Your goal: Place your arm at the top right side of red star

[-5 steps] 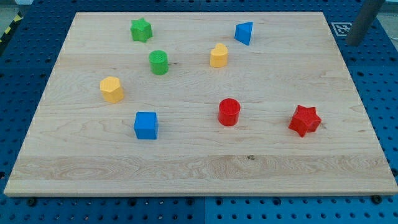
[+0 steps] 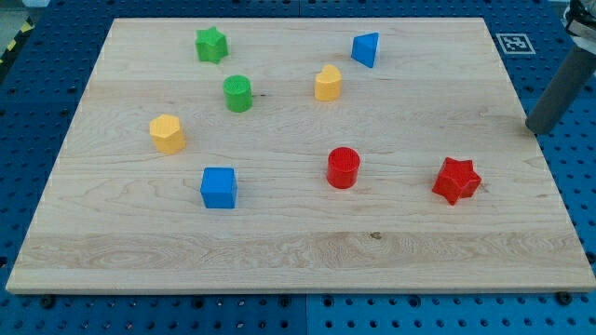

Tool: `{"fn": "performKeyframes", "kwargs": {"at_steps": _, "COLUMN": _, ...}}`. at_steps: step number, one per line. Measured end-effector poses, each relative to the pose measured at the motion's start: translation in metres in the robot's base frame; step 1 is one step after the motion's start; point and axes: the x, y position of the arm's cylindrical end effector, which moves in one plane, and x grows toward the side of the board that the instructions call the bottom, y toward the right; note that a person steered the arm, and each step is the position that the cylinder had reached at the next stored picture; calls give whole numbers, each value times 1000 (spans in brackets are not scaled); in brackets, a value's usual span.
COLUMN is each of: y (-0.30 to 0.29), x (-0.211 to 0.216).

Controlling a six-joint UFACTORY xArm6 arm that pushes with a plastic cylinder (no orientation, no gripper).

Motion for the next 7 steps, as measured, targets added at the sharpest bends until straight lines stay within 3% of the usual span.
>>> {"fn": "performKeyframes", "kwargs": {"at_steps": 7, "y": -2, "x": 32}}
